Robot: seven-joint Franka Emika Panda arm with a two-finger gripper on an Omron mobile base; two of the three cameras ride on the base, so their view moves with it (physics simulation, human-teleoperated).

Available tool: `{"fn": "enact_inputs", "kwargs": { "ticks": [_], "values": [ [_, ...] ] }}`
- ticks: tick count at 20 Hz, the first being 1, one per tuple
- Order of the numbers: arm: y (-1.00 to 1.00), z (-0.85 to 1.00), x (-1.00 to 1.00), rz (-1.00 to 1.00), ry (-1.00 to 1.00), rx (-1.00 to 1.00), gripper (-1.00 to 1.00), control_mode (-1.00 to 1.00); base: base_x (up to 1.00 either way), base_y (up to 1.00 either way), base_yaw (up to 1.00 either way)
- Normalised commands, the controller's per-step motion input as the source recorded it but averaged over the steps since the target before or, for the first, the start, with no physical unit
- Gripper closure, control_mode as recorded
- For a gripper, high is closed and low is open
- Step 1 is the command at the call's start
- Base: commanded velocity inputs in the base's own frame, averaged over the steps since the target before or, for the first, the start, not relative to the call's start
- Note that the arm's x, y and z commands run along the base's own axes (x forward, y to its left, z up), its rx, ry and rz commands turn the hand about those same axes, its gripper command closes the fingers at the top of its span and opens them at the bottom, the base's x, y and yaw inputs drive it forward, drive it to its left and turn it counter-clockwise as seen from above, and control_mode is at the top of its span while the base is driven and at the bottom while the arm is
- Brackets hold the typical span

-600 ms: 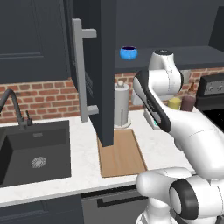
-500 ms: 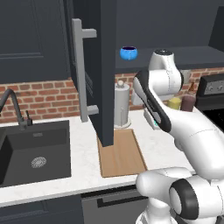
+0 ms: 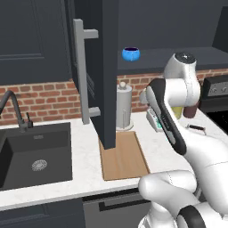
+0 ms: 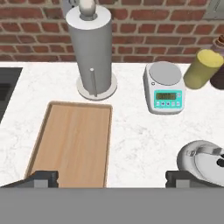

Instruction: Pick the kettle from the counter and place it on the tray. Then pick the mug from the cabinet and place it on the tray. Then close the cabinet doors.

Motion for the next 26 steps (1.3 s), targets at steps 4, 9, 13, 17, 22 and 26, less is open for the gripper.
{"fn": "enact_inputs", "kwargs": {
  "ticks": [4, 9, 13, 17, 22, 26],
  "values": [
    [0.08, 0.65, -0.37, 0.00, -0.49, 0.03, -1.00, -1.00, 0.00, 0.00, 0.00],
    [0.10, 0.81, -0.13, 0.00, -0.42, 0.03, -1.00, -1.00, 0.00, 0.00, 0.00],
    [0.18, 0.76, 0.00, 0.00, -0.33, 0.02, -1.00, -1.00, 0.00, 0.00, 0.00],
    [0.04, 0.56, 0.22, 0.00, -0.18, 0.05, -1.00, -1.00, 0.00, 0.00, 0.00],
    [0.04, 0.26, 0.19, 0.01, -0.05, 0.02, -1.00, -1.00, 0.00, 0.00, 0.00],
    [0.07, 0.00, 0.05, 0.00, 0.00, 0.00, -1.00, -1.00, 0.00, 0.00, 0.00]
  ]
}}
